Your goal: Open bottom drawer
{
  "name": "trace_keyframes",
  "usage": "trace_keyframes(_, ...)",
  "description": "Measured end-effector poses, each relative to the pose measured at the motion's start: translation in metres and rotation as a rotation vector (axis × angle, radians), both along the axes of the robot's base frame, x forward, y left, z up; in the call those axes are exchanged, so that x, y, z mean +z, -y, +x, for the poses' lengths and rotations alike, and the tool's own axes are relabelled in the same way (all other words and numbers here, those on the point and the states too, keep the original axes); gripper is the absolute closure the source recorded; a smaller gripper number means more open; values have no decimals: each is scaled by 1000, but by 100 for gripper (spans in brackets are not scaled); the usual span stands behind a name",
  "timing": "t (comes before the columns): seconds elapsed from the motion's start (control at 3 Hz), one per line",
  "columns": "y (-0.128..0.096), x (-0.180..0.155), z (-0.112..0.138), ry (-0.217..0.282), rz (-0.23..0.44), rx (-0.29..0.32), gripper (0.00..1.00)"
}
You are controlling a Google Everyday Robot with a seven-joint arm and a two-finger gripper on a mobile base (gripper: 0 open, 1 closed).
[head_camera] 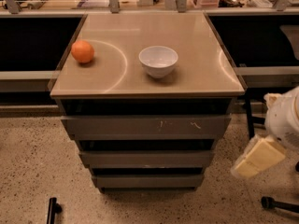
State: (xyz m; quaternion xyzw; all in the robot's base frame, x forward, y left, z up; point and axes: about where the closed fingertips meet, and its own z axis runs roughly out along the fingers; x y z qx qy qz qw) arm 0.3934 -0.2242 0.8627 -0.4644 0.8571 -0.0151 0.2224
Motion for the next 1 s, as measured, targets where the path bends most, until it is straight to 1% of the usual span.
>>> trace_keyframes(0.33,-14,-55,-27,2,90,-72,0)
trace_keyframes(0.67,-32,-122,-32,-5,232,-86,0)
trace_keyframes(1.0,-32,-126,-13,69,261,-99,0)
